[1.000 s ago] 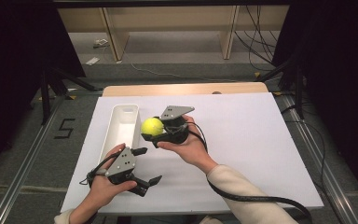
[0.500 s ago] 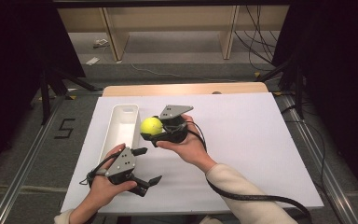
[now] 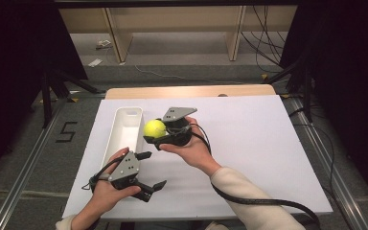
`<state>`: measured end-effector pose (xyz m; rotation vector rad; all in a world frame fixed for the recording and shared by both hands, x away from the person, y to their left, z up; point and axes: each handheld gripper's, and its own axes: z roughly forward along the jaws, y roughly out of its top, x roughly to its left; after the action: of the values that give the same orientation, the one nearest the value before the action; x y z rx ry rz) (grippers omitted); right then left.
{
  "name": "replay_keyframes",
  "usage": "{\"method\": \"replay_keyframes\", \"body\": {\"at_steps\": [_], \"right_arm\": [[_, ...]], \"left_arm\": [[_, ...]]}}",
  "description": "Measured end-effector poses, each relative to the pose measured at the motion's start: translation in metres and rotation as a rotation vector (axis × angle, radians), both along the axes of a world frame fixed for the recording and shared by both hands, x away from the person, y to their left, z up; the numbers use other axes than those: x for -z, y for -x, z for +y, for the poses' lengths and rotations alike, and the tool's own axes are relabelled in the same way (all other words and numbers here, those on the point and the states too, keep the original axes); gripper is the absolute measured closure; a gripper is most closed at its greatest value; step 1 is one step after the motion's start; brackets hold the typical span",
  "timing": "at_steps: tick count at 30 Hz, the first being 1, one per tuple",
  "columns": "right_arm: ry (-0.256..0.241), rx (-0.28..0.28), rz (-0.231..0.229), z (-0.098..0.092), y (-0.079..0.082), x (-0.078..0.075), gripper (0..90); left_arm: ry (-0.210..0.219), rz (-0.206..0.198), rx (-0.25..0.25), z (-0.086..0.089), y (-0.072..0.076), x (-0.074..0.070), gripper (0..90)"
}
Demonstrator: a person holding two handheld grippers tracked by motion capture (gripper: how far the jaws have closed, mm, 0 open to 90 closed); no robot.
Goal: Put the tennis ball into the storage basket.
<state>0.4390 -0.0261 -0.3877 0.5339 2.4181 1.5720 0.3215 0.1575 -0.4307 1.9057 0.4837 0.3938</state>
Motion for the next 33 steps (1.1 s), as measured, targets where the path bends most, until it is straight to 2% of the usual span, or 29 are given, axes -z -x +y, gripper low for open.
{"method": "replay_keyframes", "body": {"at_steps": [33], "right_arm": [[0.0,-0.023,-0.007,0.021,-0.007,-0.007,26.6]], "left_arm": [[0.0,-0.003,0.004,0.0,0.001,0.0,0.0]]}}
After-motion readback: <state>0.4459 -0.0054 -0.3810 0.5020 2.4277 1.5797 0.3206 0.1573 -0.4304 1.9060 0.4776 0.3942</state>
